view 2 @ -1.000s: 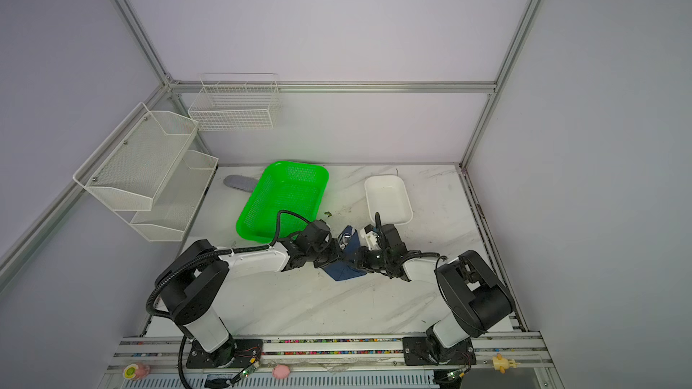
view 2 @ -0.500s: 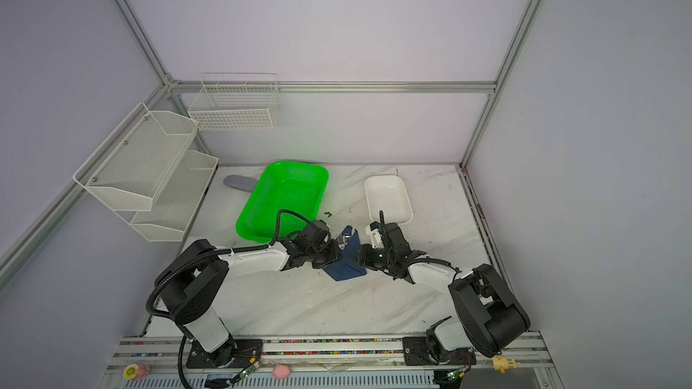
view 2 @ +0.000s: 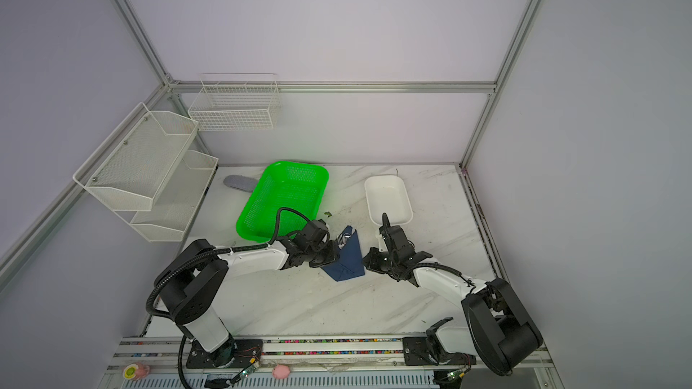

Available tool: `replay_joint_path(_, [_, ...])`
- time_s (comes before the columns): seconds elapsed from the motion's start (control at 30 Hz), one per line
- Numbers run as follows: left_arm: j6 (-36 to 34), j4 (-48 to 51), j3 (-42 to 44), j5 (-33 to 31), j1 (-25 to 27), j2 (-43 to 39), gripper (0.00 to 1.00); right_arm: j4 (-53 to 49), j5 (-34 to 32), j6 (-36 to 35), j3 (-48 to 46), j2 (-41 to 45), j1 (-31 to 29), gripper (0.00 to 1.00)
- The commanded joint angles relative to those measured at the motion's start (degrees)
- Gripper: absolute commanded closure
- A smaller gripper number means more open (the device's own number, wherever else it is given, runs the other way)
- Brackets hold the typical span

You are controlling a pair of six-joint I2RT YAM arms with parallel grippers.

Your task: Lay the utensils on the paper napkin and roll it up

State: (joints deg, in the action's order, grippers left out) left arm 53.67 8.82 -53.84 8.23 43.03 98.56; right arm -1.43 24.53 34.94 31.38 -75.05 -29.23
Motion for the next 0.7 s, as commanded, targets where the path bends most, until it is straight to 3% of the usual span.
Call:
replay_joint_path(0.0, [-3.65, 4.04, -3.57, -3.08, -0.40, -1.00, 1.00, -1.51, 1.24, -2.10, -0.09, -1.73, 0.14, 0.86])
replay_joint_path(0.33, [-5.67, 1.69, -3.22, -2.41, -0.42, -0.77, 1.00, 1.29, 6.89, -2.51, -0.50, -3.34, 0.13, 0.86])
replay_joint_path(0.67, [-8.49, 2.42, -4.25, -4.07, -0.41, 0.07, 1.00, 5.22, 13.26, -1.92, -1.41, -7.35, -0.78, 0.96])
